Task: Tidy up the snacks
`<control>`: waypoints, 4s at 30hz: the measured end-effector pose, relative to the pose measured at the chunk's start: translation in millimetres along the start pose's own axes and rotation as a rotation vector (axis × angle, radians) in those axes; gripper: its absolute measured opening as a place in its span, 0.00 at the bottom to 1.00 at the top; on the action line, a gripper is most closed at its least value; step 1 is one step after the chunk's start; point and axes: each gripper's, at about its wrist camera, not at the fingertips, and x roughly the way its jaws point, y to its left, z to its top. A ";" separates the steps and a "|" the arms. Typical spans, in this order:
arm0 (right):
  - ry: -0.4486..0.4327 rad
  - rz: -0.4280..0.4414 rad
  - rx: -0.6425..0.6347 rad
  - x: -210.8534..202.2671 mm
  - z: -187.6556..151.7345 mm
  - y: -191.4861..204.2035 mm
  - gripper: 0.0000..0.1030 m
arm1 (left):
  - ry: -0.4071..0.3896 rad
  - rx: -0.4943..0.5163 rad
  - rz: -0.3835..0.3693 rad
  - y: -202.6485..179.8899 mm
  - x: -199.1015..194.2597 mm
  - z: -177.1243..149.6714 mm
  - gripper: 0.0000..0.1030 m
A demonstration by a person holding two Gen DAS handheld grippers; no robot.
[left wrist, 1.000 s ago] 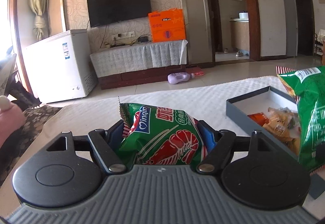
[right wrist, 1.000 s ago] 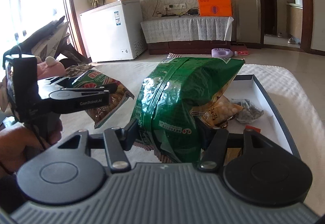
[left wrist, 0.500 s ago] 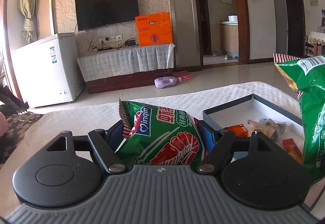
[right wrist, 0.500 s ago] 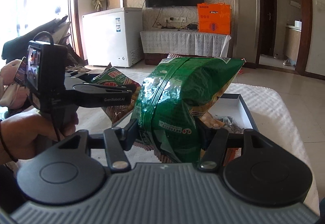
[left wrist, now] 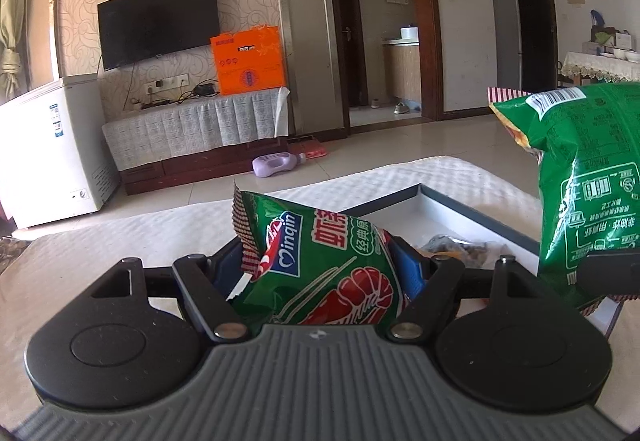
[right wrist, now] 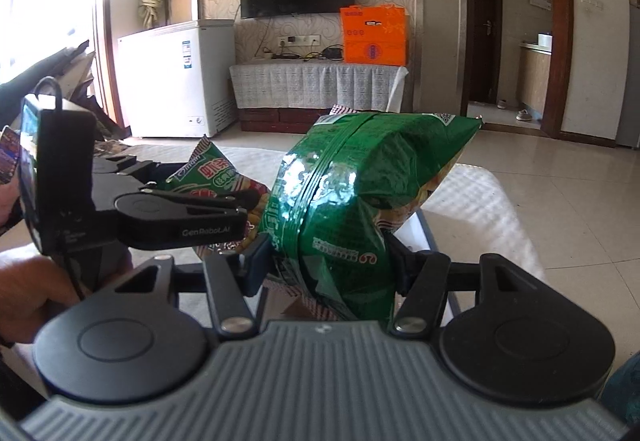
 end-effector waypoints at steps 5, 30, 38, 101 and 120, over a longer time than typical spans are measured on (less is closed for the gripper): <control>0.011 -0.027 0.020 -4.4 -5.1 -10.8 0.60 | -0.013 -0.006 -0.022 -11.2 8.0 6.1 0.77; 0.124 -0.028 -0.022 4.8 -10.2 -15.3 0.60 | 0.031 -0.121 -0.096 -57.2 117.1 33.0 0.78; 0.142 -0.029 -0.027 13.2 -5.8 -14.0 0.60 | 0.066 -0.087 -0.068 -59.4 130.0 30.6 0.97; 0.197 0.057 0.114 59.6 -16.7 -7.8 0.75 | -0.022 -0.006 -0.060 -41.4 40.6 22.8 1.00; 0.094 0.045 0.232 -46.3 -43.1 21.7 0.77 | -0.049 -0.125 0.095 -37.2 -115.8 11.0 1.00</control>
